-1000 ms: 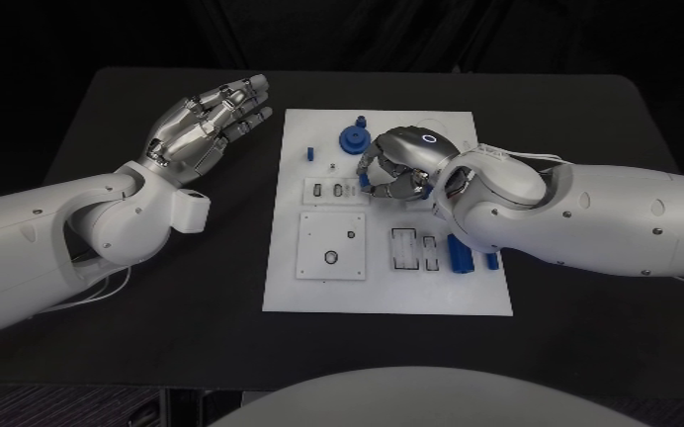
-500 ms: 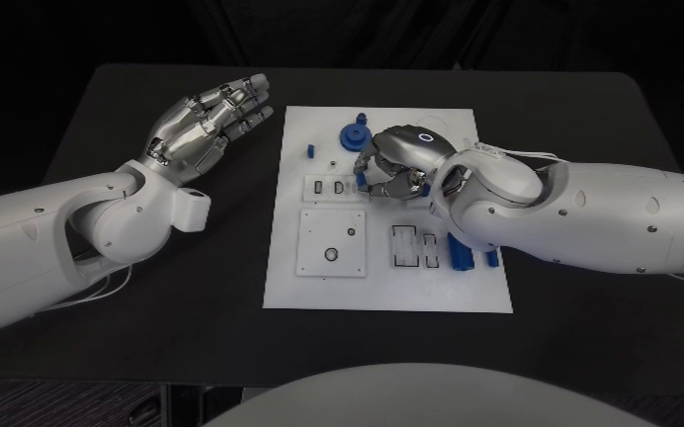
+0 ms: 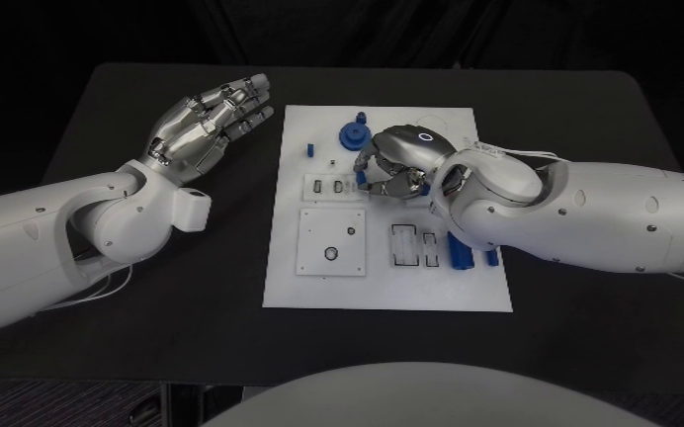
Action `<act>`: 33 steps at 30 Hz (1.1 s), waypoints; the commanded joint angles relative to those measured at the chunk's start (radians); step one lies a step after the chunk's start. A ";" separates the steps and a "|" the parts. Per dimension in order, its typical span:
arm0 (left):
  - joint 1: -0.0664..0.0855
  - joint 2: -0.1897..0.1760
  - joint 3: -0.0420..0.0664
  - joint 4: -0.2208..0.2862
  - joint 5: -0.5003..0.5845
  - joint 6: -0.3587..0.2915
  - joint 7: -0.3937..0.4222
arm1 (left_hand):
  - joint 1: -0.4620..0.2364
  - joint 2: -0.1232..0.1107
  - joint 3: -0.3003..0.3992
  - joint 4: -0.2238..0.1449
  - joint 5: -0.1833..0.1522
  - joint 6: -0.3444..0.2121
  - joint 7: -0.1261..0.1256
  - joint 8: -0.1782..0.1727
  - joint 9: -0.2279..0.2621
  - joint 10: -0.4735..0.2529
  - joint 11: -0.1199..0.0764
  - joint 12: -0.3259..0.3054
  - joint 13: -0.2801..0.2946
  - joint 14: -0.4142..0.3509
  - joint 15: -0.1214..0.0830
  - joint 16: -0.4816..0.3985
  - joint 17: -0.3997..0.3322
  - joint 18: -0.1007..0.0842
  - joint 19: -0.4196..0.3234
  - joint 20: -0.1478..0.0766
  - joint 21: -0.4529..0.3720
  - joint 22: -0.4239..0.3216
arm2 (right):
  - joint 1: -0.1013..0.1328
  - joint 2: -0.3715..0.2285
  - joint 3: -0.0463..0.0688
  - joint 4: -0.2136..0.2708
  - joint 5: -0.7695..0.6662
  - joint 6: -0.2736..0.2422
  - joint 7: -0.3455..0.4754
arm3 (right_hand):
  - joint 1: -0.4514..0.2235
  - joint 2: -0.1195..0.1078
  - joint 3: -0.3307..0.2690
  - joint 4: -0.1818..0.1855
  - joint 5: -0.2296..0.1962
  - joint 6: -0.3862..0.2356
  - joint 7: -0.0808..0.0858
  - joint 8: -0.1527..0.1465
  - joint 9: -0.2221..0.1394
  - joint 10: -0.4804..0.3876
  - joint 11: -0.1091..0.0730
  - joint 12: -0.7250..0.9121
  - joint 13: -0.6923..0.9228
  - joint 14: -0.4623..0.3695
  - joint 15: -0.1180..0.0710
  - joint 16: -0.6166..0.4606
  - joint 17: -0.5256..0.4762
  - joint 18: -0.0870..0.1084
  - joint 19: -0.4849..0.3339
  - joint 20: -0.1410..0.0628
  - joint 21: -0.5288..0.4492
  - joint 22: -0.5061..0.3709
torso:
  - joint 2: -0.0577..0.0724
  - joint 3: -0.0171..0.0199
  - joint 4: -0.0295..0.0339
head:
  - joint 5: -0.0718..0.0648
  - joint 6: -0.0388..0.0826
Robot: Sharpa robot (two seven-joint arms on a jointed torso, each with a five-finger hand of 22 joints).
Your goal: Assemble the parts on the task board
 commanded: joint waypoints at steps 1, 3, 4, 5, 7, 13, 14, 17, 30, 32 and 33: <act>-0.003 0.001 0.001 0.000 0.000 0.014 0.083 | 0.009 0.000 0.006 -0.002 0.003 0.008 0.033 0.005 0.001 0.001 0.008 0.005 0.001 0.000 0.004 0.003 0.001 -0.019 0.001 0.006 0.005 0.002 | -0.003 0.000 0.001 -0.001 -0.009 0.016 -0.014 | -0.003 -0.011 -0.008 0.003 -0.021 -0.028 0.006 -0.017 -0.009 0.104 0.008 0.003 0.263 0.105 0.009 0.003 0.263 0.008 0.000 0.010 -0.004 0.199 | 0.000 -0.0007 0.0003 | 0.000 0.000; -0.003 0.001 0.001 0.000 0.000 0.014 0.083 | 0.009 0.000 0.006 -0.002 0.003 0.008 0.033 0.005 0.001 0.001 0.008 0.005 0.001 0.000 0.004 0.003 0.001 -0.019 0.001 0.006 0.005 0.002 | -0.003 0.000 0.001 -0.001 -0.009 0.021 -0.014 | -0.006 -0.015 -0.011 0.006 -0.039 -0.036 0.008 -0.023 -0.012 0.104 0.009 0.003 0.263 0.105 0.010 0.003 0.263 0.009 0.000 0.013 -0.004 0.199 | 0.001 -0.0003 0.0009 | -0.001 0.000; -0.003 0.001 0.001 0.000 0.000 0.014 0.082 | 0.009 0.000 0.006 -0.002 0.003 0.008 0.033 0.005 0.001 0.001 0.008 0.005 0.001 0.000 0.004 0.003 0.001 -0.019 0.001 0.006 0.005 0.002 | -0.003 0.000 0.001 -0.001 -0.009 0.022 -0.014 | -0.007 -0.016 -0.011 0.007 -0.045 -0.038 0.008 -0.024 -0.013 0.104 0.009 0.003 0.263 0.105 0.011 0.003 0.263 0.009 -0.001 0.014 -0.005 0.198 | 0.000 -0.0003 0.0008 | -0.001 0.000; -0.003 0.002 0.001 0.000 0.000 0.014 0.082 | 0.009 0.000 0.006 -0.002 0.003 0.008 0.033 0.005 0.001 0.001 0.008 0.005 0.001 0.000 0.004 0.003 0.001 -0.019 0.001 0.006 0.005 0.002 | -0.003 0.000 0.001 -0.001 -0.009 0.024 -0.014 | -0.009 -0.018 -0.013 0.009 -0.052 -0.041 0.008 -0.026 -0.014 0.104 0.009 0.003 0.263 0.105 0.011 0.003 0.263 0.009 -0.001 0.015 -0.006 0.198 | 0.000 -0.0004 0.0008 | -0.001 0.000; -0.003 0.002 0.001 0.000 0.000 0.014 0.082 | 0.009 0.000 0.006 -0.002 0.003 0.008 0.033 0.005 0.001 0.001 0.008 0.005 0.001 0.000 0.004 0.003 0.001 -0.019 0.001 0.006 0.005 0.002 | -0.003 0.000 0.001 -0.002 -0.009 0.027 -0.014 | -0.011 -0.020 -0.015 0.011 -0.067 -0.047 0.009 -0.030 -0.017 0.104 0.009 0.003 0.263 0.105 0.011 0.003 0.263 0.010 -0.003 0.016 -0.009 0.197 | 0.000 -0.0005 0.0009 | -0.001 0.000; -0.004 0.001 0.001 -0.001 0.000 0.014 0.080 | 0.008 0.000 0.006 -0.002 0.003 0.009 0.033 0.005 0.001 0.001 0.008 0.005 0.001 0.001 0.005 0.005 0.001 -0.019 0.001 0.007 0.005 0.002 | -0.003 0.001 0.001 -0.004 -0.009 0.034 -0.013 | -0.016 -0.027 -0.022 0.021 -0.107 -0.058 0.009 -0.037 -0.023 0.104 0.006 0.003 0.263 0.105 0.009 0.003 0.263 0.012 -0.007 0.016 -0.016 0.195 | 0.000 -0.0005 -0.0004 | 0.000 0.000; -0.004 0.001 0.001 -0.001 0.000 0.014 0.080 | 0.008 0.000 0.006 -0.002 0.003 0.009 0.033 0.005 0.001 0.001 0.008 0.005 0.001 0.001 0.005 0.005 0.001 -0.019 0.001 0.007 0.005 0.002 | -0.003 0.002 0.001 -0.004 -0.009 0.035 -0.013 | -0.016 -0.027 -0.022 0.022 -0.109 -0.058 0.009 -0.037 -0.023 0.104 0.006 0.003 0.263 0.105 0.009 0.003 0.263 0.012 -0.007 0.016 -0.016 0.195 | 0.000 -0.0006 -0.0006 | 0.000 0.000; -0.005 0.001 0.001 -0.002 0.000 0.014 0.079 | 0.008 0.000 0.006 -0.002 0.003 0.009 0.033 0.005 0.001 0.001 0.008 0.005 0.001 0.001 0.005 0.005 0.001 -0.019 0.001 0.007 0.005 0.002 | -0.003 0.002 0.001 -0.005 -0.009 0.034 -0.010 | -0.016 -0.028 -0.023 0.023 -0.113 -0.059 0.009 -0.037 -0.023 0.104 0.006 0.003 0.263 0.105 0.009 0.003 0.263 0.013 -0.008 0.016 -0.018 0.195 | 0.000 -0.0004 -0.0006 | 0.000 0.000; -0.006 -0.002 0.001 0.002 -0.019 -0.024 0.090 | 0.007 -0.009 0.011 -0.007 0.003 0.014 0.036 0.007 0.002 0.004 0.013 0.012 0.002 0.012 0.010 0.027 0.005 -0.013 0.019 0.018 0.015 0.010 | -0.002 -0.022 0.005 0.017 -0.009 -0.058 0.062 | -0.071 -0.063 -0.060 0.058 -0.256 -0.103 -0.005 -0.058 -0.048 0.104 -0.014 0.003 0.263 0.105 -0.007 0.003 0.263 0.015 -0.013 0.002 -0.028 0.192 | 0.000 0.0001 0.0003 | 0.008 0.003; -0.006 -0.002 0.001 0.003 -0.044 -0.063 0.097 | 0.000 -0.021 0.018 -0.006 0.002 0.034 0.033 0.013 0.004 0.056 0.046 0.080 0.013 0.102 0.027 0.156 0.030 -0.024 0.196 0.021 0.120 0.072 | 0.003 -0.036 0.008 0.029 -0.009 -0.102 0.089 | -0.094 -0.069 -0.067 0.059 -0.261 -0.101 -0.007 -0.056 -0.049 0.104 -0.016 0.003 0.263 0.105 -0.009 0.003 0.263 0.015 -0.015 0.000 -0.032 0.191 | 0.000 0.0004 -0.0003 | 0.012 0.010; -0.006 -0.001 0.001 0.004 -0.052 -0.079 0.099 | -0.005 -0.026 0.021 -0.001 -0.003 0.050 0.031 0.017 0.006 0.080 0.064 0.114 0.017 0.152 0.041 0.226 0.042 -0.040 0.256 0.020 0.158 0.091 | 0.008 -0.042 0.008 0.034 -0.009 -0.120 0.100 | -0.100 -0.071 -0.069 0.059 -0.261 -0.101 -0.008 -0.056 -0.050 0.104 -0.016 0.003 0.263 0.105 -0.010 0.003 0.263 0.015 -0.016 -0.001 -0.033 0.191 | 0.000 0.0005 -0.0012 | 0.014 0.013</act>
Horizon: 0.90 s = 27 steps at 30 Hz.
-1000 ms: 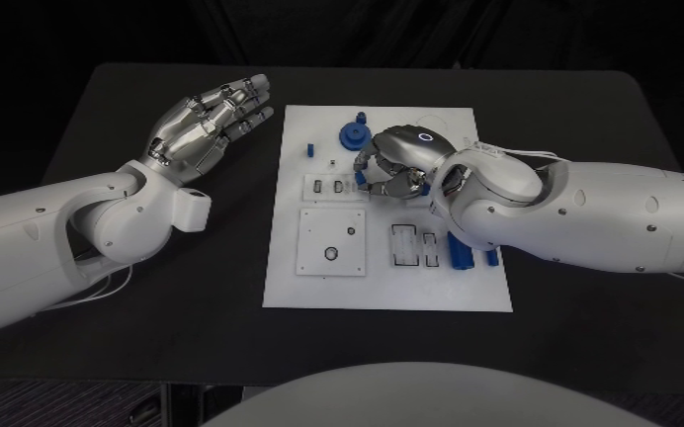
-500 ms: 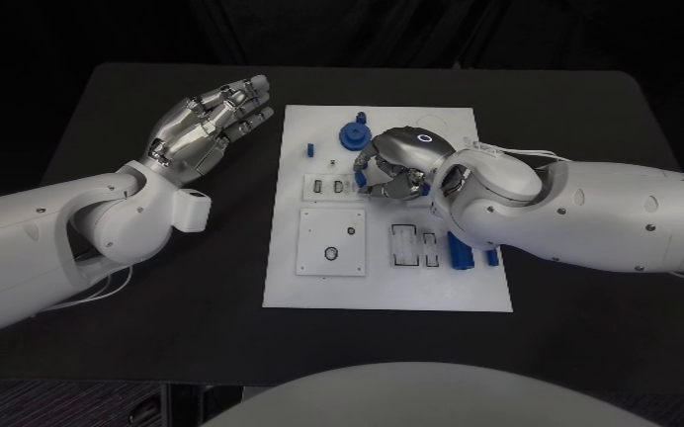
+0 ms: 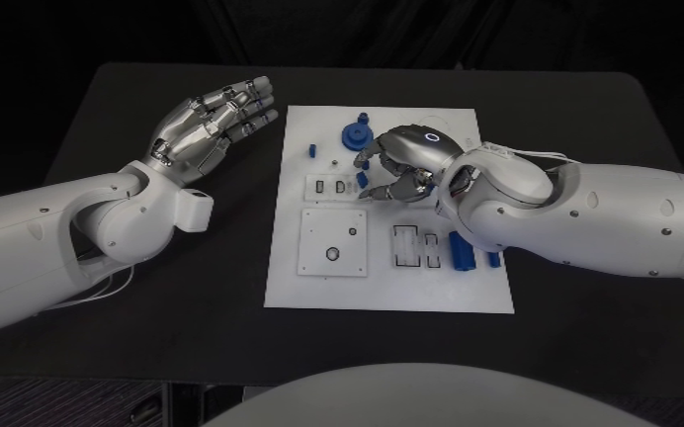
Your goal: Assemble the parts on the task board
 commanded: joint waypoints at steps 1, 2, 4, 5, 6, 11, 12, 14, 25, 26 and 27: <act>-0.002 0.001 0.001 0.005 -0.053 -0.085 0.102 | -0.011 -0.020 0.011 0.009 -0.005 0.033 0.029 0.012 0.003 0.055 0.037 0.074 0.009 0.099 0.030 0.147 0.024 -0.050 0.143 -0.003 0.091 0.049 | 0.013 -0.022 0.003 0.020 -0.007 -0.131 0.076 | -0.030 -0.009 -0.014 0.000 -0.006 0.002 -0.002 0.002 -0.001 0.104 -0.010 0.003 0.263 0.106 -0.010 0.003 0.263 0.016 -0.002 -0.007 -0.010 0.189 | 0.000 0.0004 -0.0014 | 0.008 0.012; -0.002 0.002 0.001 0.005 -0.059 -0.104 0.104 | -0.013 -0.025 0.013 0.012 -0.011 0.042 0.030 0.014 0.004 0.065 0.046 0.093 0.011 0.124 0.038 0.191 0.030 -0.059 0.190 -0.004 0.124 0.066 | 0.021 -0.031 0.004 0.026 -0.003 -0.150 0.087 | -0.035 -0.010 -0.015 0.000 -0.006 0.005 -0.003 0.003 -0.001 0.104 -0.011 0.003 0.263 0.106 -0.011 0.003 0.263 0.016 -0.002 -0.008 -0.010 0.189 | 0.000 0.0005 -0.0017 | 0.009 0.016; -0.002 0.007 0.001 0.006 -0.067 -0.144 0.105 | -0.016 -0.033 0.014 0.017 -0.024 0.054 0.031 0.018 0.005 0.092 0.054 0.134 0.015 0.164 0.048 0.250 0.039 -0.071 0.270 -0.004 0.185 0.098 | 0.037 -0.047 0.005 0.035 0.017 -0.182 0.112 | -0.053 -0.013 -0.021 0.000 -0.006 0.012 -0.004 0.007 0.000 0.104 -0.012 0.003 0.263 0.106 -0.013 0.003 0.263 0.017 -0.004 -0.010 -0.012 0.189 | 0.000 0.0009 -0.0029 | 0.013 0.022; -0.002 0.011 0.001 0.006 -0.070 -0.173 0.104 | -0.015 -0.036 0.015 0.017 -0.026 0.063 0.033 0.020 0.006 0.106 0.057 0.153 0.017 0.177 0.050 0.269 0.042 -0.074 0.295 -0.007 0.208 0.110 | 0.046 -0.057 0.005 0.038 0.030 -0.197 0.125 | -0.073 -0.014 -0.027 0.000 -0.005 0.016 -0.004 0.009 -0.001 0.104 -0.013 0.003 0.263 0.106 -0.013 0.003 0.263 0.018 -0.007 -0.011 -0.017 0.187 | -0.001 0.0014 -0.0041 | 0.018 0.024; -0.002 0.013 0.001 0.006 -0.074 -0.193 0.103 | -0.014 -0.044 0.014 0.017 -0.030 0.089 0.038 0.028 0.009 0.134 0.057 0.175 0.021 0.221 0.044 0.315 0.054 -0.074 0.328 -0.010 0.243 0.128 | 0.051 -0.063 0.005 0.040 0.038 -0.206 0.134 | -0.085 -0.013 -0.030 0.001 -0.006 0.021 -0.004 0.011 0.000 0.104 -0.012 0.003 0.263 0.106 -0.013 0.003 0.263 0.018 -0.010 -0.011 -0.020 0.186 | -0.001 0.0016 -0.0043 | 0.022 0.027; -0.002 0.035 0.001 0.010 -0.141 -0.380 0.076 | 0.009 -0.069 0.043 -0.020 -0.103 0.243 0.066 0.069 0.020 0.282 0.029 0.284 0.037 0.394 -0.007 0.560 0.124 -0.076 0.477 -0.065 0.623 0.358 | 0.088 -0.108 0.005 0.042 0.133 -0.259 0.208 | -0.084 -0.010 -0.025 -0.001 -0.006 0.051 -0.002 0.025 0.003 0.104 -0.009 0.003 0.263 0.106 -0.011 0.003 0.263 0.017 -0.009 -0.011 -0.018 0.187 | -0.005 0.0028 -0.0052 | 0.030 0.054; -0.002 0.039 0.001 0.010 -0.157 -0.413 0.071 | 0.004 -0.075 0.049 -0.012 -0.138 0.253 0.067 0.072 0.019 0.313 0.004 0.306 0.040 0.433 -0.027 0.620 0.142 -0.068 0.516 -0.082 0.759 0.442 | 0.092 -0.114 0.005 0.039 0.155 -0.267 0.221 | -0.083 -0.009 -0.024 -0.001 -0.006 0.053 -0.002 0.026 0.003 0.104 -0.009 0.003 0.263 0.106 -0.011 0.003 0.263 0.017 -0.009 -0.011 -0.017 0.187 | -0.006 0.0031 -0.0055 | 0.031 0.058; -0.002 0.051 0.001 0.007 -0.195 -0.490 0.058 | -0.009 -0.085 0.053 0.008 -0.228 0.279 0.075 0.085 0.021 0.376 -0.022 0.348 0.050 0.483 -0.049 0.705 0.168 -0.065 0.530 -0.098 0.949 0.562 | 0.100 -0.126 0.004 0.025 0.201 -0.283 0.252 | -0.051 0.007 -0.006 -0.003 -0.006 0.071 -0.002 0.035 0.006 0.104 -0.007 0.003 0.263 0.106 -0.010 0.003 0.263 0.016 -0.005 -0.010 -0.011 0.190 | -0.008 0.0029 -0.0040 | 0.035 0.070; 0.003 0.115 0.001 -0.051 -0.404 -0.591 -0.155 | -0.274 -0.061 -0.111 0.062 -0.405 0.392 -0.004 0.157 0.028 1.063 -0.150 1.172 1.150 1.145 -0.200 1.298 0.894 -0.022 0.551 -0.206 1.098 1.036 | 0.104 -0.120 -0.006 -0.088 0.306 -0.286 0.321 | 0.013 0.064 0.041 -0.003 0.018 0.122 0.004 0.058 0.007 0.104 0.010 0.003 0.263 0.106 0.006 0.003 0.263 0.007 0.018 0.005 0.022 0.201 | -0.049 0.0059 -0.0051 | 0.053 0.091; 0.003 0.121 0.001 -0.057 -0.417 -0.577 -0.178 | -0.245 -0.072 -0.127 0.084 -0.407 0.388 0.000 0.160 0.032 1.069 -0.143 1.177 1.178 1.151 -0.204 1.300 0.905 0.010 0.616 -0.182 0.953 0.919 | 0.102 -0.118 -0.006 -0.095 0.313 -0.282 0.323 | 0.014 0.065 0.042 -0.003 0.020 0.123 0.004 0.059 0.007 0.104 0.011 0.003 0.263 0.106 0.006 0.003 0.263 0.007 0.019 0.005 0.024 0.202 | -0.051 0.0059 -0.0061 | 0.055 0.090; 0.003 0.128 0.001 -0.066 -0.431 -0.554 -0.207 | -0.288 -0.049 -0.166 0.074 -0.405 0.390 -0.005 0.168 0.037 1.107 -0.153 1.186 1.231 1.183 -0.204 1.309 0.963 0.025 0.716 -0.144 0.828 0.808 | 0.100 -0.117 -0.006 -0.103 0.321 -0.278 0.326 | 0.014 0.066 0.042 -0.003 0.020 0.124 0.004 0.059 0.007 0.104 0.011 0.003 0.263 0.106 0.006 0.003 0.263 0.007 0.020 0.005 0.024 0.202 | -0.061 0.0064 -0.0086 | 0.058 0.082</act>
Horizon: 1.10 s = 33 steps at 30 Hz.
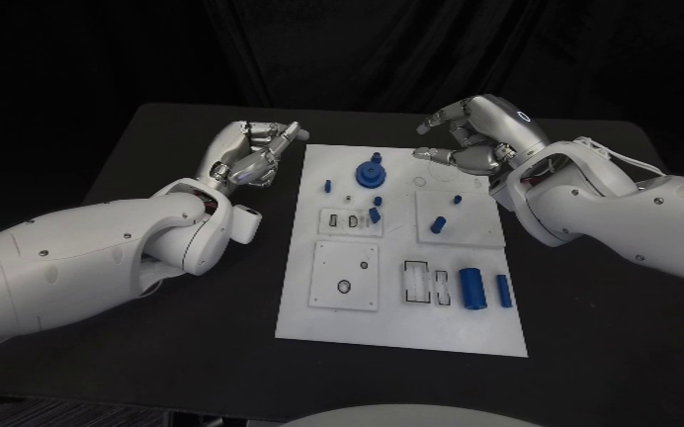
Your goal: Assemble the parts on the task board
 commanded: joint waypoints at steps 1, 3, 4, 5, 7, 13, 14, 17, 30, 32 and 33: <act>0.002 0.017 0.001 -0.020 -0.128 0.020 -0.141 | -0.073 0.035 -0.108 0.004 0.012 -0.002 -0.010 0.026 0.014 0.175 -0.024 0.083 0.304 0.131 -0.030 0.039 0.240 0.167 -0.462 0.066 -0.595 -0.454 | -0.007 0.003 0.000 -0.019 0.070 -0.019 0.044 | 0.008 0.005 0.008 0.000 0.008 0.009 0.002 0.007 -0.002 0.106 0.008 0.003 0.263 0.107 0.008 0.003 0.263 0.007 0.009 0.002 0.006 0.202 | -0.037 0.0024 -0.0058 | 0.008 -0.019; 0.002 0.033 0.001 -0.040 -0.139 0.070 -0.155 | -0.130 0.050 -0.162 0.007 0.034 -0.006 -0.013 0.031 0.019 0.229 -0.023 0.089 0.363 0.184 -0.031 0.043 0.354 0.169 -0.402 0.061 -0.631 -0.489 | -0.011 0.004 -0.001 -0.030 0.080 -0.016 0.048 | 0.005 0.014 0.010 0.001 0.019 0.012 0.002 0.007 -0.003 0.106 0.008 0.003 0.263 0.107 0.008 0.003 0.263 0.006 0.011 0.003 0.008 0.203 | -0.048 0.0037 -0.0075 | 0.011 -0.028; 0.002 0.041 0.001 -0.051 -0.139 0.095 -0.153 | -0.159 0.056 -0.185 0.008 0.011 -0.008 -0.012 0.033 0.020 0.227 -0.023 0.088 0.363 0.183 -0.031 0.043 0.355 0.169 -0.395 0.061 -0.647 -0.500 | -0.013 0.004 -0.001 -0.036 0.084 -0.015 0.050 | 0.003 0.017 0.011 0.001 0.024 0.013 0.002 0.007 -0.004 0.106 0.009 0.003 0.263 0.107 0.008 0.003 0.263 0.006 0.012 0.003 0.010 0.204 | -0.054 0.0047 -0.0085 | 0.012 -0.033; 0.002 0.052 0.001 -0.066 -0.134 0.126 -0.146 | -0.181 0.065 -0.211 0.008 0.001 -0.012 -0.011 0.035 0.022 0.220 -0.022 0.085 0.360 0.178 -0.029 0.042 0.351 0.170 -0.387 0.060 -0.669 -0.514 | -0.014 0.005 -0.001 -0.043 0.089 -0.014 0.052 | 0.003 0.020 0.012 0.001 0.029 0.014 0.002 0.007 -0.005 0.106 0.009 0.003 0.263 0.107 0.008 0.003 0.263 0.005 0.014 0.004 0.013 0.205 | -0.063 0.0068 -0.0104 | 0.011 -0.040; 0.002 0.070 0.001 -0.094 -0.121 0.175 -0.129 | -0.314 0.095 -0.284 0.001 -0.128 -0.003 -0.012 0.044 0.027 0.236 -0.024 0.085 0.380 0.193 -0.027 0.042 0.392 0.169 -0.374 0.059 -0.690 -0.528 | -0.017 0.007 -0.001 -0.055 0.097 -0.010 0.053 | 0.002 0.023 0.014 0.001 0.033 0.016 0.001 0.007 -0.005 0.106 0.008 0.003 0.263 0.107 0.008 0.003 0.263 0.005 0.016 0.004 0.015 0.205 | -0.078 0.0121 -0.0159 | 0.014 -0.053; 0.001 0.102 0.001 -0.143 -0.108 0.224 -0.155 | -0.249 0.131 -0.304 -0.020 -0.210 0.004 -0.018 0.051 0.032 0.280 -0.024 0.092 0.424 0.237 -0.032 0.042 0.486 0.153 -0.298 0.056 -0.615 -0.451 | -0.031 0.006 -0.001 -0.076 0.108 0.005 0.052 | 0.005 0.034 0.019 -0.001 0.045 0.020 0.000 0.008 -0.007 0.106 0.007 0.003 0.263 0.107 0.007 0.003 0.263 0.003 0.021 0.004 0.024 0.208 | -0.122 0.0338 -0.0363 | 0.026 -0.072; 0.001 0.104 0.001 -0.142 -0.121 0.213 -0.174 | -0.194 0.141 -0.305 -0.007 -0.142 0.014 -0.021 0.059 0.037 0.307 -0.029 0.096 0.450 0.256 -0.035 0.041 0.522 0.141 -0.258 0.055 -0.562 -0.398 | -0.033 0.004 -0.001 -0.076 0.109 0.007 0.051 | 0.006 0.036 0.020 -0.001 0.048 0.020 -0.001 0.007 -0.008 0.106 0.007 0.003 0.263 0.107 0.007 0.003 0.263 0.002 0.022 0.003 0.024 0.209 | -0.124 0.0348 -0.0379 | 0.028 -0.074; 0.000 0.113 0.001 -0.135 -0.211 0.180 -0.273 | -0.070 0.132 -0.291 0.000 0.025 0.027 -0.031 0.072 0.045 0.357 -0.041 0.105 0.498 0.292 -0.045 0.038 0.591 0.117 -0.172 0.043 -0.414 -0.253 | -0.038 0.001 -0.001 -0.075 0.110 0.016 0.048 | 0.009 0.041 0.022 -0.002 0.060 0.021 -0.001 0.007 -0.009 0.106 0.006 0.003 0.263 0.107 0.006 0.003 0.263 0.002 0.025 0.003 0.028 0.210 | -0.134 0.0385 -0.0437 | 0.032 -0.078; 0.003 0.171 0.001 -0.094 -0.622 0.265 -0.760 | -0.014 0.076 -0.341 0.004 0.011 0.045 -0.142 0.458 0.544 0.412 -0.151 0.117 0.551 0.357 -0.152 0.027 0.736 0.009 0.145 -0.058 0.024 0.206 | -0.053 -0.003 -0.001 -0.079 0.111 0.067 0.014 | 0.032 0.058 0.035 -0.007 0.122 0.026 -0.004 0.006 -0.015 0.106 0.003 0.003 0.263 0.107 0.004 0.003 0.263 0.000 0.028 0.000 0.034 0.211 | -0.158 0.0437 -0.0527 | 0.044 -0.097; 0.005 0.183 0.001 -0.094 -0.647 0.303 -0.830 | -0.014 0.083 -0.351 0.005 0.001 0.009 -0.151 0.515 0.703 0.412 -0.158 0.117 0.551 0.357 -0.158 0.027 0.736 -0.015 0.202 -0.064 0.068 0.263 | -0.054 -0.001 -0.001 -0.082 0.111 0.074 0.008 | 0.034 0.059 0.035 -0.008 0.125 0.027 -0.004 0.006 -0.015 0.106 0.003 0.003 0.263 0.107 0.004 0.003 0.263 0.000 0.029 0.000 0.034 0.211 | -0.159 0.0425 -0.0534 | 0.048 -0.097; 0.005 0.191 0.001 -0.096 -0.656 0.330 -0.873 | -0.013 0.084 -0.352 0.005 0.001 0.007 -0.154 0.519 0.722 0.412 -0.157 0.117 0.551 0.357 -0.158 0.027 0.736 -0.015 0.202 -0.065 0.068 0.263 | -0.054 -0.001 -0.001 -0.082 0.111 0.076 0.005 | 0.035 0.060 0.036 -0.008 0.127 0.028 -0.004 0.007 -0.016 0.106 0.003 0.003 0.263 0.107 0.003 0.003 0.263 0.000 0.028 0.000 0.034 0.211 | -0.160 0.0421 -0.0539 | 0.048 -0.097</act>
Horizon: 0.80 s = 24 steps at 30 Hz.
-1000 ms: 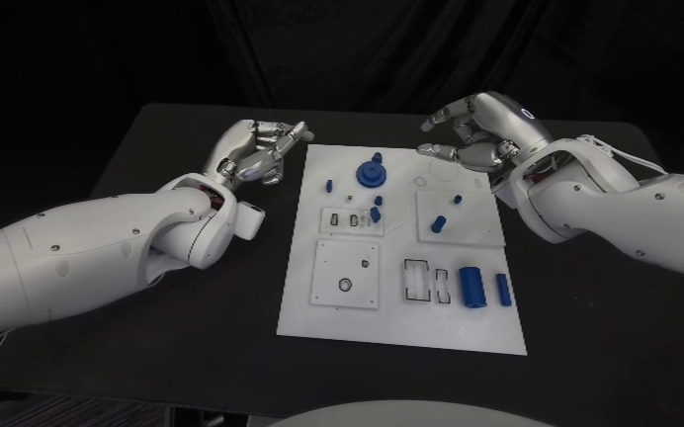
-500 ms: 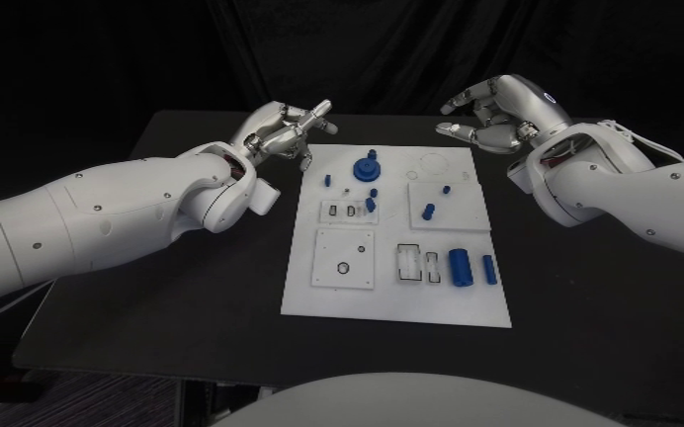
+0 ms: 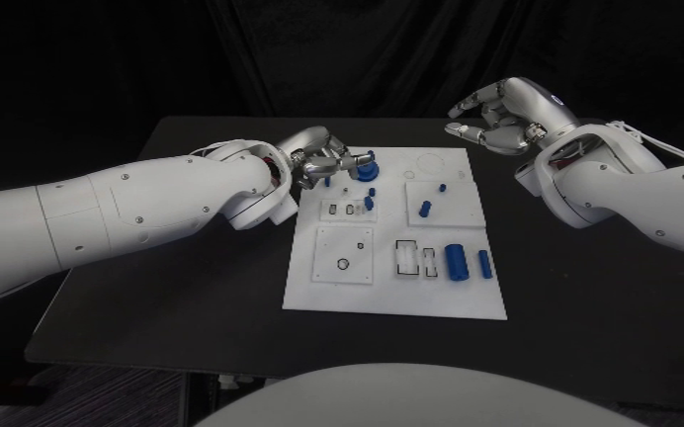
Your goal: Assemble the parts on the task board
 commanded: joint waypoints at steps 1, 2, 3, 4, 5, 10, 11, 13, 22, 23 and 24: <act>0.005 0.021 0.001 -0.005 -0.149 0.136 -0.266 | 0.020 -0.003 -0.034 0.002 -0.006 -0.049 -0.044 0.189 0.356 0.105 -0.040 0.007 0.263 0.104 -0.035 -0.008 0.263 -0.060 0.156 -0.035 0.178 0.265 | -0.002 0.001 0.001 -0.001 0.003 0.032 -0.035 | 0.008 0.011 0.008 -0.001 0.006 0.011 -0.001 0.004 -0.001 0.106 0.003 0.003 0.263 0.104 0.000 0.003 0.263 0.000 0.018 -0.003 0.003 0.212 | -0.005 -0.0016 -0.0025 | 0.005 -0.001; 0.005 0.026 0.001 -0.008 -0.152 0.152 -0.288 | 0.021 -0.002 -0.034 0.000 -0.007 -0.050 -0.045 0.191 0.367 0.105 -0.040 0.007 0.263 0.104 -0.035 -0.008 0.263 -0.060 0.156 -0.035 0.178 0.265 | -0.003 0.000 0.001 -0.001 0.003 0.033 -0.037 | 0.010 0.011 0.008 -0.001 0.008 0.012 -0.001 0.005 -0.002 0.106 0.002 0.003 0.263 0.104 0.000 0.003 0.263 0.001 0.018 -0.003 0.002 0.211 | -0.007 -0.0013 -0.0022 | 0.004 -0.001; 0.006 0.034 0.001 -0.012 -0.157 0.177 -0.320 | 0.017 0.001 -0.036 0.000 -0.014 -0.053 -0.046 0.192 0.387 0.105 -0.041 0.007 0.263 0.104 -0.036 -0.008 0.263 -0.060 0.156 -0.035 0.178 0.265 | -0.003 0.000 0.001 -0.001 0.003 0.036 -0.039 | 0.011 0.012 0.009 -0.002 0.011 0.012 -0.002 0.005 -0.002 0.106 0.002 0.003 0.263 0.104 0.000 0.003 0.263 0.001 0.018 -0.004 0.003 0.211 | -0.008 -0.0009 -0.0015 | 0.001 -0.001; 0.006 0.041 0.001 -0.016 -0.161 0.200 -0.350 | 0.015 0.003 -0.036 0.000 -0.015 -0.052 -0.046 0.193 0.393 0.105 -0.041 0.007 0.263 0.104 -0.036 -0.008 0.263 -0.060 0.156 -0.035 0.178 0.265 | -0.003 0.000 0.001 0.000 0.003 0.038 -0.041 | 0.012 0.013 0.009 -0.002 0.014 0.013 -0.002 0.005 -0.002 0.106 0.002 0.003 0.263 0.104 0.000 0.003 0.263 0.001 0.018 -0.004 0.002 0.211 | -0.008 -0.0012 -0.0005 | -0.002 -0.001; 0.006 0.046 0.001 -0.018 -0.163 0.218 -0.370 | 0.015 0.005 -0.035 0.000 -0.014 -0.052 -0.046 0.192 0.397 0.105 -0.041 0.007 0.263 0.104 -0.036 -0.008 0.263 -0.060 0.156 -0.035 0.178 0.265 | -0.003 0.001 0.001 -0.001 0.003 0.040 -0.043 | 0.013 0.013 0.010 -0.002 0.016 0.013 -0.002 0.005 -0.002 0.106 0.002 0.003 0.263 0.104 0.000 0.003 0.263 0.001 0.017 -0.004 0.002 0.211 | -0.008 -0.0004 -0.0001 | -0.004 -0.001; 0.007 0.064 0.001 -0.023 -0.170 0.263 -0.430 | 0.008 0.009 -0.037 -0.003 -0.010 -0.050 -0.046 0.170 0.409 0.105 -0.041 0.007 0.263 0.104 -0.037 -0.008 0.263 -0.060 0.156 -0.035 0.178 0.265 | -0.003 0.003 0.001 -0.003 0.003 0.051 -0.054 | 0.018 0.014 0.011 -0.003 0.028 0.013 -0.002 0.004 -0.003 0.106 0.002 0.003 0.263 0.104 -0.001 0.003 0.263 0.001 0.018 -0.004 0.003 0.211 | -0.003 0.0051 -0.0033 | -0.007 -0.001; 0.007 0.069 0.001 -0.023 -0.171 0.265 -0.437 | 0.009 0.008 -0.037 -0.003 -0.010 -0.050 -0.046 0.169 0.409 0.105 -0.041 0.007 0.263 0.104 -0.037 -0.008 0.263 -0.060 0.156 -0.035 0.178 0.265 | -0.003 0.004 0.001 -0.004 0.003 0.053 -0.056 | 0.021 0.015 0.012 -0.003 0.036 0.013 -0.002 0.004 -0.004 0.106 0.002 0.003 0.263 0.104 -0.001 0.003 0.263 0.001 0.017 -0.005 0.002 0.211 | -0.001 0.0065 -0.0045 | -0.006 -0.001; 0.007 0.076 0.001 -0.024 -0.172 0.267 -0.448 | 0.008 0.007 -0.038 -0.002 -0.011 -0.050 -0.045 0.159 0.410 0.105 -0.041 0.007 0.263 0.104 -0.037 -0.008 0.263 -0.060 0.156 -0.035 0.178 0.265 | -0.003 0.006 0.001 -0.007 0.003 0.058 -0.060 | 0.021 0.015 0.012 -0.003 0.036 0.013 -0.002 0.004 -0.004 0.106 0.002 0.003 0.263 0.104 -0.001 0.003 0.263 0.001 0.017 -0.005 0.002 0.211 | 0.003 0.0079 -0.0048 | -0.007 -0.001; 0.006 0.106 0.002 -0.021 -0.174 0.225 -0.466 | -0.007 0.007 -0.047 0.000 -0.035 -0.034 -0.043 0.121 0.414 0.105 -0.039 0.007 0.263 0.104 -0.036 -0.008 0.263 -0.060 0.156 -0.034 0.178 0.265 | -0.007 0.015 0.001 -0.015 0.003 0.078 -0.075 | 0.026 0.016 0.014 -0.004 0.047 0.012 -0.001 0.003 -0.005 0.106 0.002 0.003 0.263 0.104 -0.001 0.003 0.263 0.002 0.014 -0.005 -0.002 0.209 | 0.002 0.0134 -0.0103 | -0.004 -0.001; 0.006 0.108 0.002 -0.022 -0.174 0.220 -0.464 | -0.009 0.008 -0.047 0.001 -0.036 -0.033 -0.043 0.119 0.415 0.105 -0.039 0.007 0.263 0.104 -0.036 -0.008 0.263 -0.060 0.156 -0.034 0.178 0.265 | -0.007 0.015 0.001 -0.016 0.003 0.079 -0.076 | 0.026 0.016 0.014 -0.004 0.047 0.012 -0.001 0.003 -0.005 0.106 0.002 0.003 0.263 0.104 -0.001 0.003 0.263 0.002 0.014 -0.005 -0.002 0.209 | 0.001 0.0133 -0.0099 | -0.004 -0.001; 0.006 0.110 0.002 -0.022 -0.174 0.214 -0.460 | -0.011 0.009 -0.048 0.001 -0.037 -0.033 -0.043 0.117 0.416 0.105 -0.039 0.007 0.263 0.104 -0.036 -0.008 0.263 -0.060 0.156 -0.034 0.178 0.265 | -0.007 0.016 0.001 -0.016 0.003 0.081 -0.077 | 0.027 0.017 0.015 -0.005 0.050 0.011 -0.001 0.002 -0.006 0.106 0.002 0.003 0.263 0.104 -0.001 0.003 0.263 0.002 0.015 -0.005 -0.002 0.210 | 0.000 0.0135 -0.0088 | -0.004 -0.001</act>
